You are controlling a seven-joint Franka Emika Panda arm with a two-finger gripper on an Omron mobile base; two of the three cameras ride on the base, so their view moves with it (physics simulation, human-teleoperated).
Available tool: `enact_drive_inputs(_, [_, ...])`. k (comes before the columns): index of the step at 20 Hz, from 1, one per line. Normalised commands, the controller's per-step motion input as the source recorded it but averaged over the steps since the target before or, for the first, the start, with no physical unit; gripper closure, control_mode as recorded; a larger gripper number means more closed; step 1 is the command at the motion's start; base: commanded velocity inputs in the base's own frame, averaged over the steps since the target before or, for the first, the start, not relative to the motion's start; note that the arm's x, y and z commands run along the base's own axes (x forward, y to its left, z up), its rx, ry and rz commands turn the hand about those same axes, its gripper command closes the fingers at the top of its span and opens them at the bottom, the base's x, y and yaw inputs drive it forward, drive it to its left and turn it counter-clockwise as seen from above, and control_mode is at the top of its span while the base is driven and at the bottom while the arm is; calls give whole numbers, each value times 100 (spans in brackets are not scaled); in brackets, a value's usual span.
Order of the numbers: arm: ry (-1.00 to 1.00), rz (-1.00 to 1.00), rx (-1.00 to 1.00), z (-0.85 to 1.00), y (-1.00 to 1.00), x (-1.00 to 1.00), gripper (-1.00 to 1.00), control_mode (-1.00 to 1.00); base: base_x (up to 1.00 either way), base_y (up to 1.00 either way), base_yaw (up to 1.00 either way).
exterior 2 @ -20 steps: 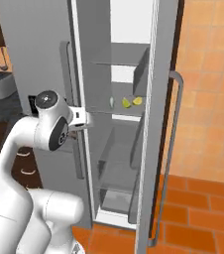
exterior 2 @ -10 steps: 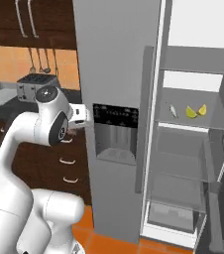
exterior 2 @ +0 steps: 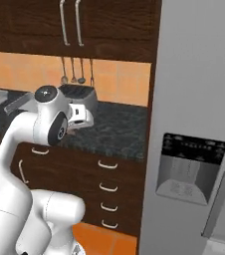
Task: Place one lemon wedge and one fish in each tupperware on the nearby counter, to pack two identical lunches.
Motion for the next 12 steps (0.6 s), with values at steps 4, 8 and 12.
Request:
enact_drive_inputs(4, [0,0,0,0,0,0,100,100,82,100,0])
enact_drive_inputs(8, [0,0,0,0,0,0,100,100,77,100,0])
enact_drive_inputs(12, [0,0,0,0,0,0,100,100,77,100,0])
